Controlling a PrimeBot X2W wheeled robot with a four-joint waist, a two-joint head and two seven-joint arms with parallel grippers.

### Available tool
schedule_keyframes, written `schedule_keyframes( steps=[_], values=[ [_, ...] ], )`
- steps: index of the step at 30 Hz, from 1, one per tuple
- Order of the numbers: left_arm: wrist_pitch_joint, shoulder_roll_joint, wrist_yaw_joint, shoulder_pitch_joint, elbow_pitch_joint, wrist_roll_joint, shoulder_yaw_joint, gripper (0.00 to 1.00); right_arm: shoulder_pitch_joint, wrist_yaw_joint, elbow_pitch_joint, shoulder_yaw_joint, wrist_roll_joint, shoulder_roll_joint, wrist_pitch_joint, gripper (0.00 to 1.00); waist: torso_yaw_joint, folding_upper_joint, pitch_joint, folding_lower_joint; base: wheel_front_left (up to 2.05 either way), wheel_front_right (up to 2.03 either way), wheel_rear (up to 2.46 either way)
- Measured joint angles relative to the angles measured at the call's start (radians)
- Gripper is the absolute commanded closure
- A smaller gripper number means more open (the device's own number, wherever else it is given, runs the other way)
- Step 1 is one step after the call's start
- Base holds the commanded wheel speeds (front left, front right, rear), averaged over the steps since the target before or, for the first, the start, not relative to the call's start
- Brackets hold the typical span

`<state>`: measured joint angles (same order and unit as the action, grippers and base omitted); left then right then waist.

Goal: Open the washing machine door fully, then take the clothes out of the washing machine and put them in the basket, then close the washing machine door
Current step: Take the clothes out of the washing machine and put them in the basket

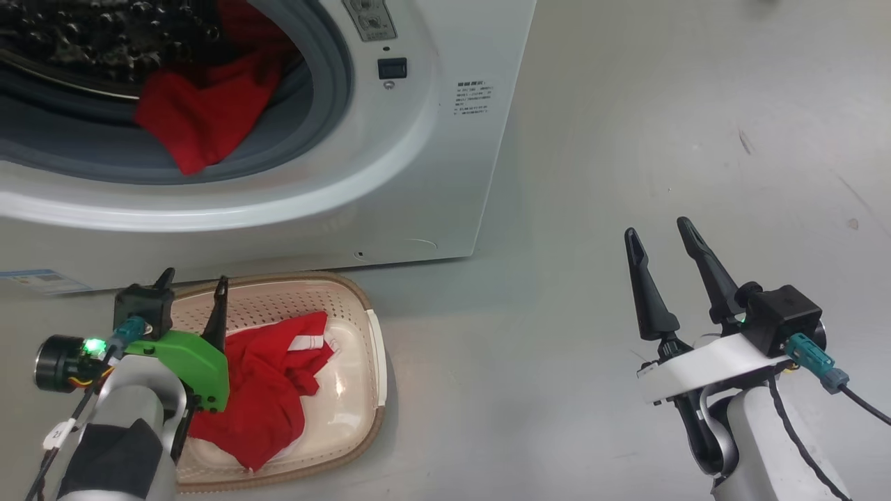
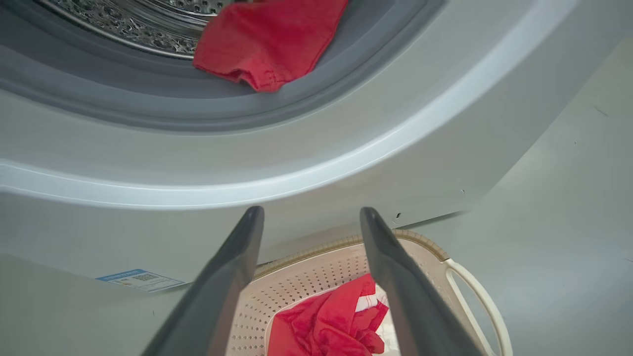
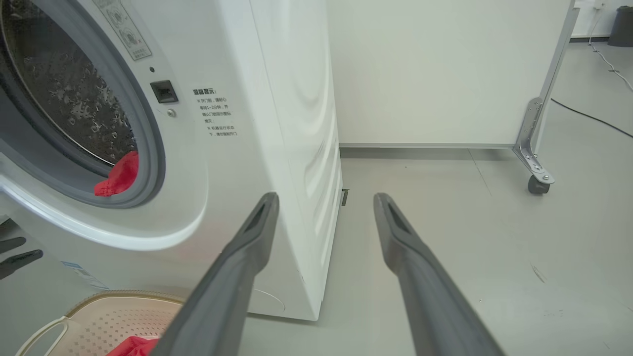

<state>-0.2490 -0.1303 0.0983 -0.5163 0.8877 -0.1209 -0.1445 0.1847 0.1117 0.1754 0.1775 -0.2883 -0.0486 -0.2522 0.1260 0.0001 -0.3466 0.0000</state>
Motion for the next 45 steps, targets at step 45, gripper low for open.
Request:
schedule_keyframes(
  steps=[45],
  values=[
    [0.000, 0.055, -0.022, 0.293, -0.449, -0.057, 0.079, 0.00, -0.116, 0.006, 0.007, -0.019, -0.013, 0.002, 0.000, 0.00, -0.091, 0.0000, 0.217, 0.0000, 0.00, 0.00, 0.00]
  ],
)
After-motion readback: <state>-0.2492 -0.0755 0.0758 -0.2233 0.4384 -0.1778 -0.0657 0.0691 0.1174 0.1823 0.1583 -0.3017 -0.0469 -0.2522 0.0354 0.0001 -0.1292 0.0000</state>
